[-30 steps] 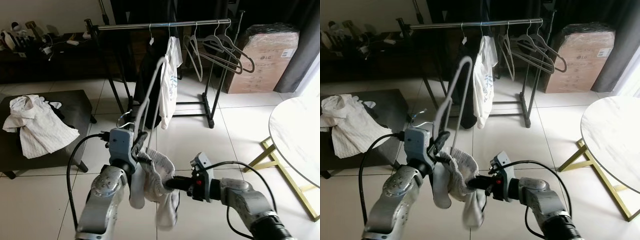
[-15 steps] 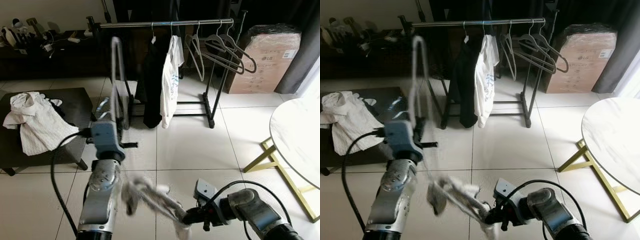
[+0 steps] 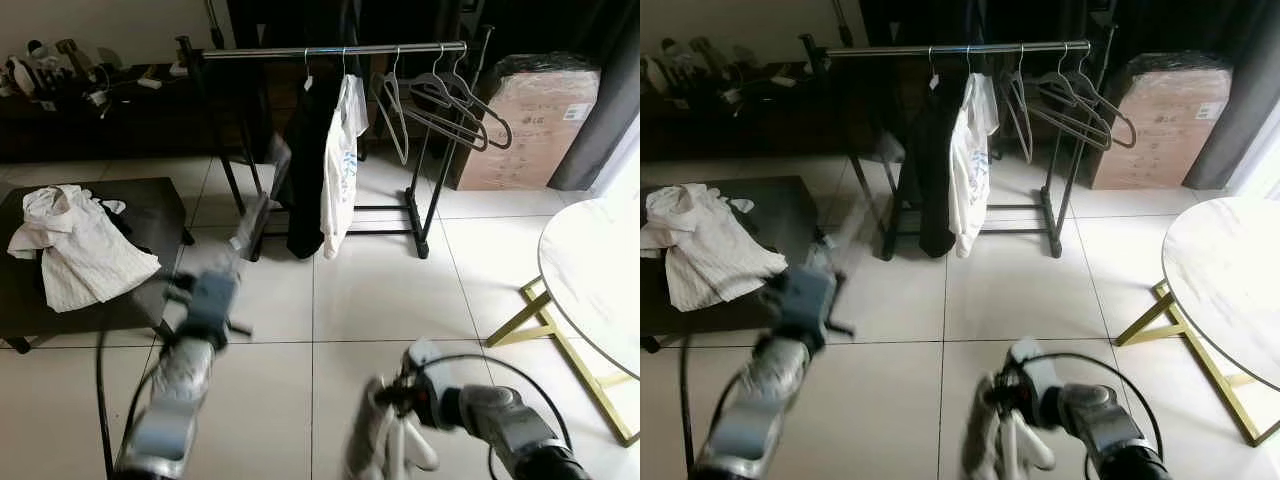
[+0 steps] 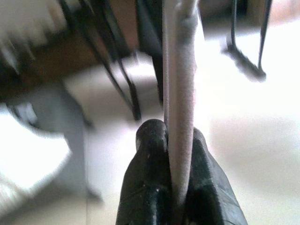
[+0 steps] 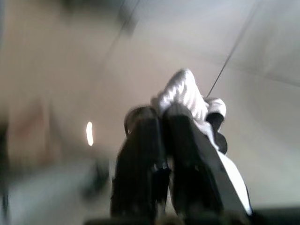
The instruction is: Hang hanger
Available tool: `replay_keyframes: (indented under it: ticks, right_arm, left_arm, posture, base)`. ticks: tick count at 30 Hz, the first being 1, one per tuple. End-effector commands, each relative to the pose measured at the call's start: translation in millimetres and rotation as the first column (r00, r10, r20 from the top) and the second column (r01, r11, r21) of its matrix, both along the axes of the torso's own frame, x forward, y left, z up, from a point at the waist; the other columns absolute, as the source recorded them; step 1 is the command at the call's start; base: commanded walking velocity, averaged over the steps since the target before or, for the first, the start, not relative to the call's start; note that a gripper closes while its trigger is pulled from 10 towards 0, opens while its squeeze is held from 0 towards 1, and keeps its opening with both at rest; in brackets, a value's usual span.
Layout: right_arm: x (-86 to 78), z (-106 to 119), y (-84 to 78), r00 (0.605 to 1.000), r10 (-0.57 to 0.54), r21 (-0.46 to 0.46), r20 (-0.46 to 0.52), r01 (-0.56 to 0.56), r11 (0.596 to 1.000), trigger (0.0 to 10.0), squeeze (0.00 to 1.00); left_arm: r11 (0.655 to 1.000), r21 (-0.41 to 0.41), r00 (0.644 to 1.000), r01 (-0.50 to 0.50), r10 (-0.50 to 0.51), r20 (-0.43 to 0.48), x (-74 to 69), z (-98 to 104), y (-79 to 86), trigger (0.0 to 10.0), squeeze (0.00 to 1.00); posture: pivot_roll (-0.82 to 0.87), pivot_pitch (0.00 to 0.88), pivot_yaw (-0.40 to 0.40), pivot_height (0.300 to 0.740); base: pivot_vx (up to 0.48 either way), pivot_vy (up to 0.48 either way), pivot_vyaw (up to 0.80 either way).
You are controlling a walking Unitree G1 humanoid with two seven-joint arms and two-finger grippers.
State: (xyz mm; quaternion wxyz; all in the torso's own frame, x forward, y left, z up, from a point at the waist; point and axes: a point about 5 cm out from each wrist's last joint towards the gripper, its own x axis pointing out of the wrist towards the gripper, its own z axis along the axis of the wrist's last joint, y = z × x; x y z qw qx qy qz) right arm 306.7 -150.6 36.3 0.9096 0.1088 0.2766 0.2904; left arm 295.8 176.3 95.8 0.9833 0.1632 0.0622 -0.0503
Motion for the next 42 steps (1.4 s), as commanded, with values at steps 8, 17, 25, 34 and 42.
replay_keyframes:
  ticks: [8, 17, 25, 34, 42]
  right_arm:
    - [-0.8, 6, -48.5, 0.844, -0.517, 0.133, 0.146, 0.501, 0.855, 0.0, 0.0]
    - [-5.1, 18, -71.6, 0.703, -0.657, 0.128, 0.271, 0.65, 0.749, 0.0, 0.0]
    - [-3.1, 18, -64.2, 0.67, -0.692, 0.146, 0.268, 0.682, 0.716, 10.0, 0.0]
    - [-0.9, 20, -68.0, 0.648, -0.713, 0.146, 0.267, 0.704, 0.695, 10.0, 0.0]
    - [1.4, 21, -64.5, 0.656, -0.703, 0.144, 0.276, 0.695, 0.705, 10.0, 0.0]
  left_arm:
    - [0.989, 0.047, 0.961, -0.139, 0.146, -0.236, -43.4, -68, 49.4, 10.0, 0.0]
    - [0.965, 0.046, 0.888, -0.257, 0.255, -0.382, -73.7, -113, 63.4, 10.0, 0.0]
    - [0.967, -0.002, 0.876, -0.253, 0.228, -0.425, -85.8, -129, 60.5, 10.0, 0.0]
    - [0.969, -0.012, 0.878, -0.245, 0.217, -0.426, -87.2, -134, 56.8, 10.0, 0.0]
    - [0.972, -0.018, 0.879, -0.235, 0.205, -0.431, -87.1, -137, 55.5, 10.0, 0.0]
  posture:
    - [0.03, 0.15, -0.008, 0.74]
    - [0.0, 0.14, -0.035, 0.74]
    - [0.01, 0.149, -0.031, 0.74]
    - [0.01, 0.142, -0.031, 0.74]
    - [0.01, 0.126, -0.03, 0.74]
  base:
    - [0.0, 0.0, 0.0]
    - [0.0, 0.0, 0.0]
    - [0.0, 0.0, 0.0]
    - [0.0, -0.322, 0.0]
    - [0.0, -0.06, 0.0]
